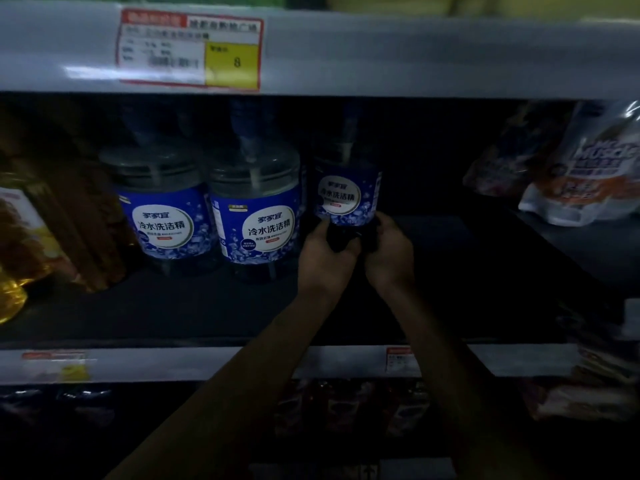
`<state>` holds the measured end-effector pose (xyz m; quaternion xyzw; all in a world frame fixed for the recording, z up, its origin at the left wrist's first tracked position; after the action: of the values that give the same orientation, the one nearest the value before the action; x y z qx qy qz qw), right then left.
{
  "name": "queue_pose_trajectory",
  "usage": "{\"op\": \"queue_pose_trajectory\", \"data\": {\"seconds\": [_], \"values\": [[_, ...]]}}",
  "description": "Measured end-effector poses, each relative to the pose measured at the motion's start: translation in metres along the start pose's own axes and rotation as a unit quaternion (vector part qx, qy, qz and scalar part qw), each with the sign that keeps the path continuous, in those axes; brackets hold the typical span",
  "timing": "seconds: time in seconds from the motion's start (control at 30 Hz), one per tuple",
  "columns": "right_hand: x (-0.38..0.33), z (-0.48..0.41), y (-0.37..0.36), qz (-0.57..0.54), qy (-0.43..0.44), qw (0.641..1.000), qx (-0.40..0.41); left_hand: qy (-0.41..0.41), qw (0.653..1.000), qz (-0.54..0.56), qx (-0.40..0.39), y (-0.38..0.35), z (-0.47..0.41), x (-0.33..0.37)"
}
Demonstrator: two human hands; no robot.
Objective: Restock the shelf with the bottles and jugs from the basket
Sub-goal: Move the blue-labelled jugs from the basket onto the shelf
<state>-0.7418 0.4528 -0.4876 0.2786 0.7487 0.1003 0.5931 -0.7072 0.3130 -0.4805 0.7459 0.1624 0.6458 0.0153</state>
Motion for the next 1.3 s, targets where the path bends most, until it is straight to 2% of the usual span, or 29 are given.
{"op": "queue_pose_trajectory", "data": {"seconds": [0.07, 0.17, 0.23, 0.37, 0.47, 0.53, 0.6, 0.77, 0.9, 1.13, 1.23, 1.3], "values": [[0.0, 0.01, 0.003, 0.083, 0.019, 0.996, -0.037, -0.027, 0.998, -0.053, -0.018, 0.003, 0.012, 0.006], [-0.003, 0.034, 0.01, 0.24, 0.052, 0.964, -0.103, -0.055, 0.984, -0.151, -0.072, 0.009, 0.028, 0.015], [-0.007, 0.05, 0.019, 0.288, 0.067, 0.948, -0.117, -0.066, 0.967, -0.218, -0.115, 0.012, 0.037, 0.02], [-0.015, 0.079, 0.038, 0.346, 0.057, 0.928, -0.127, -0.115, 0.919, -0.341, -0.159, 0.025, 0.063, 0.033], [-0.026, 0.102, 0.05, 0.379, 0.067, 0.913, -0.134, -0.151, 0.864, -0.449, -0.168, 0.04, 0.085, 0.04], [-0.038, 0.12, 0.059, 0.389, 0.079, 0.908, -0.133, -0.162, 0.827, -0.508, -0.18, 0.052, 0.099, 0.045], [-0.052, 0.143, 0.067, 0.391, 0.086, 0.908, -0.126, -0.154, 0.81, -0.532, -0.193, 0.066, 0.113, 0.046], [-0.084, 0.193, 0.082, 0.362, 0.07, 0.924, -0.104, -0.152, 0.794, -0.558, -0.188, 0.097, 0.147, 0.05], [-0.115, 0.237, 0.082, 0.332, 0.093, 0.937, -0.048, -0.185, 0.782, -0.571, -0.169, 0.117, 0.175, 0.057], [-0.147, 0.249, 0.041, 0.373, 0.169, 0.906, -0.103, -0.172, 0.753, -0.617, -0.151, 0.165, 0.197, 0.077], [-0.162, 0.258, 0.025, 0.355, 0.193, 0.906, -0.126, -0.138, 0.736, -0.642, -0.168, 0.191, 0.207, 0.07], [-0.166, 0.268, 0.009, 0.361, 0.215, 0.892, -0.167, -0.11, 0.726, -0.655, -0.178, 0.21, 0.212, 0.062]]}}
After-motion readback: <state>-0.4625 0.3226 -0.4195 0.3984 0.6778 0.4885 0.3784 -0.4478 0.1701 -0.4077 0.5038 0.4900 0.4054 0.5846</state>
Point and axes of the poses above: each hand's wrist, its own z-axis away from the middle knuckle, its own y-axis out of the back of the hand, x = y × z, the point moved 8 cm from there along -z, towards the middle knuckle, and after that the axes turned 1 degree about y, right-handed, at the moved point
